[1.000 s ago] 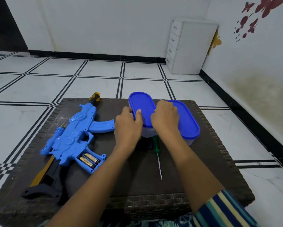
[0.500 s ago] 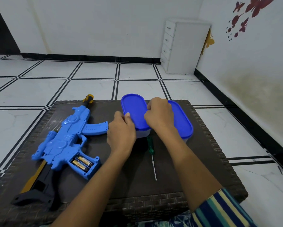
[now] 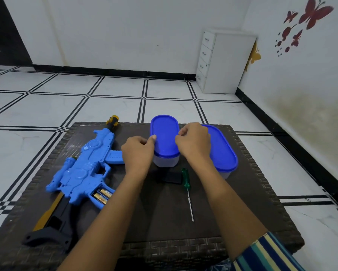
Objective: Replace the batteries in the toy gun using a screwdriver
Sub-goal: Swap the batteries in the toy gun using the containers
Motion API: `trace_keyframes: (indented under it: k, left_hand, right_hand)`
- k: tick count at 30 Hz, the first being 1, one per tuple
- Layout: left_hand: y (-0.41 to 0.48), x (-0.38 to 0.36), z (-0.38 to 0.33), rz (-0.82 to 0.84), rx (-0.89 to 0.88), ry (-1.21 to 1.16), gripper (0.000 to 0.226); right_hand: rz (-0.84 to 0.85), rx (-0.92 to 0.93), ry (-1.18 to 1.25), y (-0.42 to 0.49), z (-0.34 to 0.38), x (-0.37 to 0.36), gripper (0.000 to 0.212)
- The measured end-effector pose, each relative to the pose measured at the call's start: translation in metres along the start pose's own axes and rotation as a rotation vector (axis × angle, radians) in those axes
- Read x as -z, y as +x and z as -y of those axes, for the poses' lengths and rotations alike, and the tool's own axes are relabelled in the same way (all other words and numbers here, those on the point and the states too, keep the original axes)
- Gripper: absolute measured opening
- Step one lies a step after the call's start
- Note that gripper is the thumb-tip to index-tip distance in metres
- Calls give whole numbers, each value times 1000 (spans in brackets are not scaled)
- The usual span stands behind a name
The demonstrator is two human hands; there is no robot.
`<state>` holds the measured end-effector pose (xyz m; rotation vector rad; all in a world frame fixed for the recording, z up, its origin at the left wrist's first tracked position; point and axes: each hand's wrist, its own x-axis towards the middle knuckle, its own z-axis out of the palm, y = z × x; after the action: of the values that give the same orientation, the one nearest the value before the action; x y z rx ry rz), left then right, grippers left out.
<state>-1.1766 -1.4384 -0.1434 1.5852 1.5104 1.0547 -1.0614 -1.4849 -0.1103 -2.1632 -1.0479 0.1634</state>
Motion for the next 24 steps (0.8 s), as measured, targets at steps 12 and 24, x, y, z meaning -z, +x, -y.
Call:
trace_keyframes:
  k: [12, 24]
  left_hand:
    - [4, 0, 2, -34, 37, -38, 43]
    - [6, -1, 2, 28, 291, -212, 35]
  right_hand:
    - [-19, -43, 85, 8, -7, -13, 25]
    - [52, -63, -14, 23, -16, -20, 21]
